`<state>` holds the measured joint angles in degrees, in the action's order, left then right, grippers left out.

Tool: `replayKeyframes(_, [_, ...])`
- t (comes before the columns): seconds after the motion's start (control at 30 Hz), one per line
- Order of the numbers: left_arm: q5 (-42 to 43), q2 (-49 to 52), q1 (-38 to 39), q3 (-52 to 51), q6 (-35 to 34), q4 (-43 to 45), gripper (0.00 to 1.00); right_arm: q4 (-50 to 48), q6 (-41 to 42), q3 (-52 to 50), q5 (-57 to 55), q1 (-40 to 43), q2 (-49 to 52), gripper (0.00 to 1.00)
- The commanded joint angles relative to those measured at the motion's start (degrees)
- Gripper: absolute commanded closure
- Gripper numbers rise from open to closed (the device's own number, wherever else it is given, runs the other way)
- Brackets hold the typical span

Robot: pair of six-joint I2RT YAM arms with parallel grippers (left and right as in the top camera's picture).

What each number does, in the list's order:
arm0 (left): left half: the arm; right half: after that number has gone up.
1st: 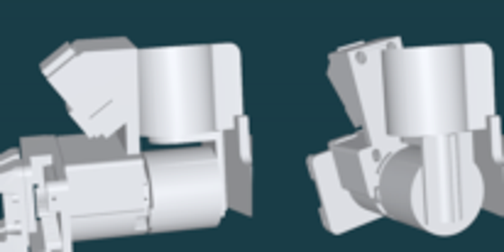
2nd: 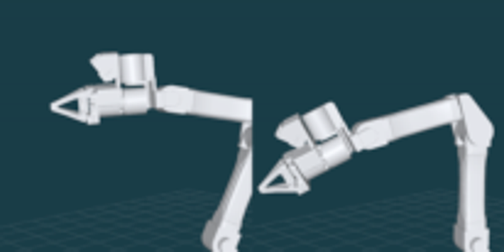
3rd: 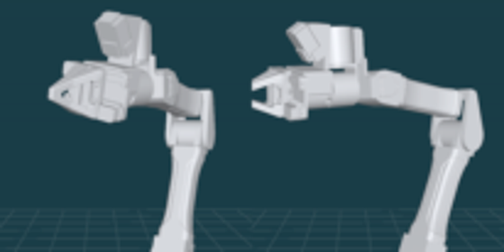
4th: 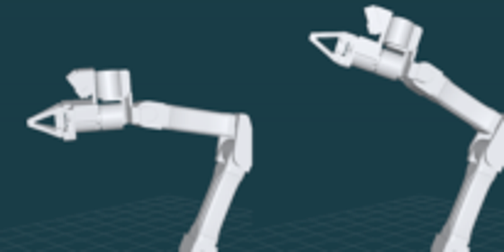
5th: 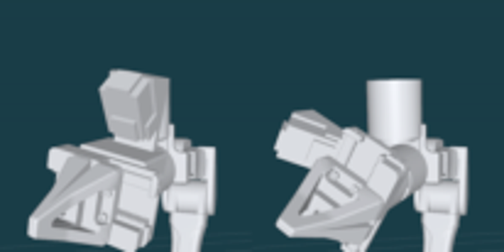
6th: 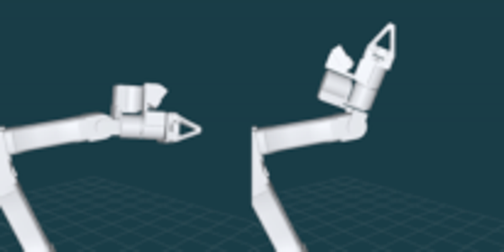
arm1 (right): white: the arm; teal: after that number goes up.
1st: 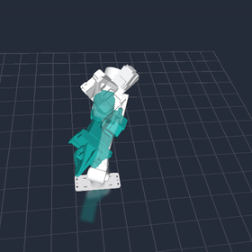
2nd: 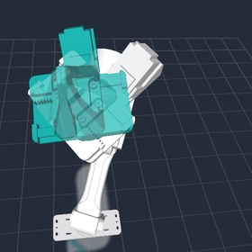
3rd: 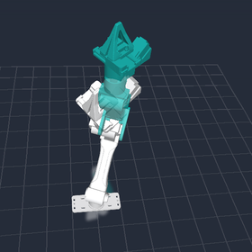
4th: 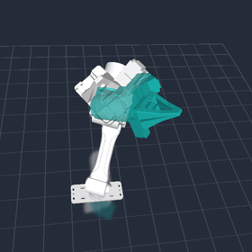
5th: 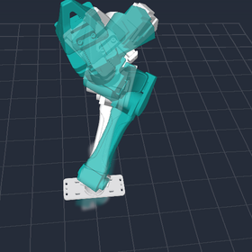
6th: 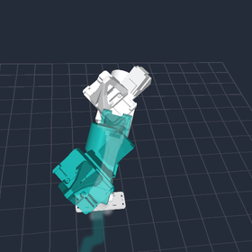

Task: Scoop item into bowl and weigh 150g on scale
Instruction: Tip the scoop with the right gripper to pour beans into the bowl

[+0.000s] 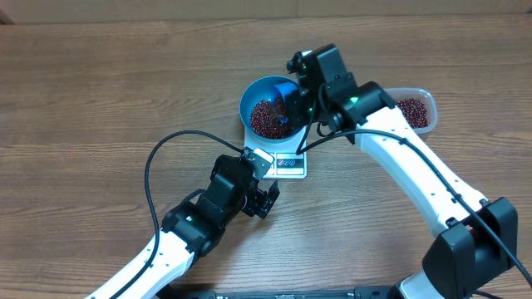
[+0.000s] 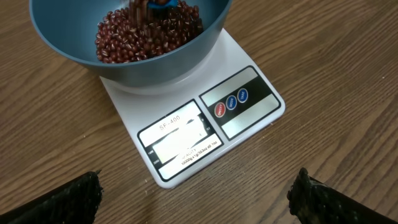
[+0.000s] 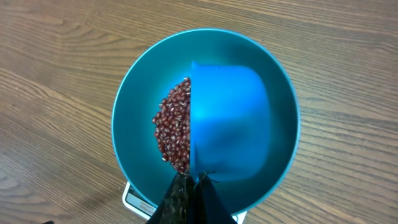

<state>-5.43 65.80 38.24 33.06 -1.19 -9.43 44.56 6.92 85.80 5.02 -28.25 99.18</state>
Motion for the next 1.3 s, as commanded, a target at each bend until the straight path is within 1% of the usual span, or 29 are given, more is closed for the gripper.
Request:
replayKeyframes(0.0, [-0.74,0.11,0.02,-0.35,-0.55,0.00,0.00,-0.55,-1.49,1.44,-4.74,-2.19,-2.05,0.96])
replayKeyframes(0.4, [-0.74,0.11,0.02,-0.35,-0.52,0.00,0.00,1.16,-4.24,1.44,-16.63,-7.13,-2.05,0.96])
replayKeyframes(1.03, [-0.74,0.11,0.02,-0.35,-0.52,0.00,0.00,1.16,-4.35,1.44,-17.49,-8.02,-2.05,0.96])
replayKeyframes(1.27, [-0.74,0.11,0.02,-0.35,-0.52,0.02,0.01,0.90,-5.33,1.44,-21.92,-9.97,-2.05,0.96])
